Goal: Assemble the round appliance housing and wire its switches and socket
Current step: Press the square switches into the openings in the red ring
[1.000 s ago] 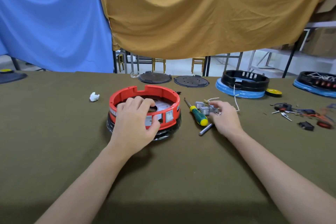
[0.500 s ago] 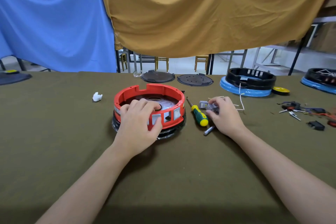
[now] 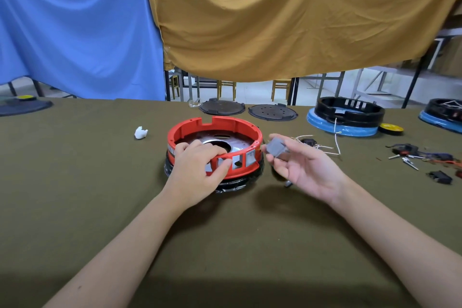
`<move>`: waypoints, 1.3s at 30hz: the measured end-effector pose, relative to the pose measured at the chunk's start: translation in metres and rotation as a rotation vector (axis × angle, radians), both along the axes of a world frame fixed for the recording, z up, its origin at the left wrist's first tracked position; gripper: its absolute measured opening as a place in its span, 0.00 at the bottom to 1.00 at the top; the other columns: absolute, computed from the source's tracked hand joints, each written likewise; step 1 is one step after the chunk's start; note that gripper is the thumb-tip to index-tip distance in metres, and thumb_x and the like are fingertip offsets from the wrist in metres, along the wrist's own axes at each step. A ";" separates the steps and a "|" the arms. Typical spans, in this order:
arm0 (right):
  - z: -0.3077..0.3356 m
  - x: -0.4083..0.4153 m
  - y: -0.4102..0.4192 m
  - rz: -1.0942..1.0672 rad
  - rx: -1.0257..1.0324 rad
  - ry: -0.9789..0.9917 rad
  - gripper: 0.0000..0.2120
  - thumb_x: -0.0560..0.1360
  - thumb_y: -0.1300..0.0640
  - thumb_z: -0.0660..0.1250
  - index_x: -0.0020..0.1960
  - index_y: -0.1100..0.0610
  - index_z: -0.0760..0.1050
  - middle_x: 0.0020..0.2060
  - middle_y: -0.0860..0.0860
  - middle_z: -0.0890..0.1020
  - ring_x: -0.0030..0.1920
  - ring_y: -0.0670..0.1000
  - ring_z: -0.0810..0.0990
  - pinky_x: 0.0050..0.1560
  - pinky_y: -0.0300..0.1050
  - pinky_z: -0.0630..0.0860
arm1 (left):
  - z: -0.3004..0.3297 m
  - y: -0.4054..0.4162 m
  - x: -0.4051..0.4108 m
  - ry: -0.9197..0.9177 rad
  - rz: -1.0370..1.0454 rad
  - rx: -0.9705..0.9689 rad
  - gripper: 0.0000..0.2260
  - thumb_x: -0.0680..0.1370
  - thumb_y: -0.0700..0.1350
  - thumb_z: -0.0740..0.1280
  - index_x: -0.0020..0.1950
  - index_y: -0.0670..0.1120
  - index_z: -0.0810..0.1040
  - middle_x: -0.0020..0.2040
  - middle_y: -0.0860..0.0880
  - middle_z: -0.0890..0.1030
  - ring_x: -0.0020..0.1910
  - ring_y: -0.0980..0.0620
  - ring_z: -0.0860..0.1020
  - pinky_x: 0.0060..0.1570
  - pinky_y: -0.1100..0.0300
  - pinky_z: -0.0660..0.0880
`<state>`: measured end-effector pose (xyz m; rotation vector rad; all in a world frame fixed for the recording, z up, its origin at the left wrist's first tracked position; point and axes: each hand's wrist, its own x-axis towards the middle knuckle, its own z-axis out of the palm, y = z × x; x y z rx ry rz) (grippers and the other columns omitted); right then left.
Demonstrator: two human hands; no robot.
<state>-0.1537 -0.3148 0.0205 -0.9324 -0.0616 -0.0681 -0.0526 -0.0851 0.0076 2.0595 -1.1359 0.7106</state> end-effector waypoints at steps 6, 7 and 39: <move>-0.008 -0.001 0.007 0.048 -0.169 -0.012 0.22 0.66 0.67 0.72 0.60 0.58 0.80 0.50 0.57 0.82 0.45 0.53 0.83 0.47 0.43 0.81 | -0.003 0.000 0.004 -0.008 -0.034 0.021 0.12 0.76 0.51 0.63 0.55 0.50 0.81 0.44 0.64 0.75 0.47 0.60 0.70 0.56 0.61 0.57; -0.008 -0.001 0.009 0.034 -0.219 -0.019 0.21 0.67 0.68 0.71 0.60 0.58 0.80 0.49 0.56 0.81 0.43 0.51 0.83 0.45 0.42 0.81 | -0.003 0.000 0.004 -0.008 -0.034 0.028 0.12 0.76 0.50 0.63 0.56 0.50 0.81 0.44 0.64 0.74 0.47 0.60 0.69 0.56 0.62 0.56; -0.010 0.005 0.026 -0.031 -0.204 -0.028 0.12 0.75 0.58 0.67 0.55 0.59 0.84 0.49 0.59 0.85 0.40 0.50 0.84 0.43 0.39 0.82 | -0.007 0.000 -0.001 -0.025 0.001 0.015 0.08 0.77 0.55 0.63 0.48 0.53 0.78 0.40 0.62 0.75 0.43 0.59 0.70 0.53 0.59 0.59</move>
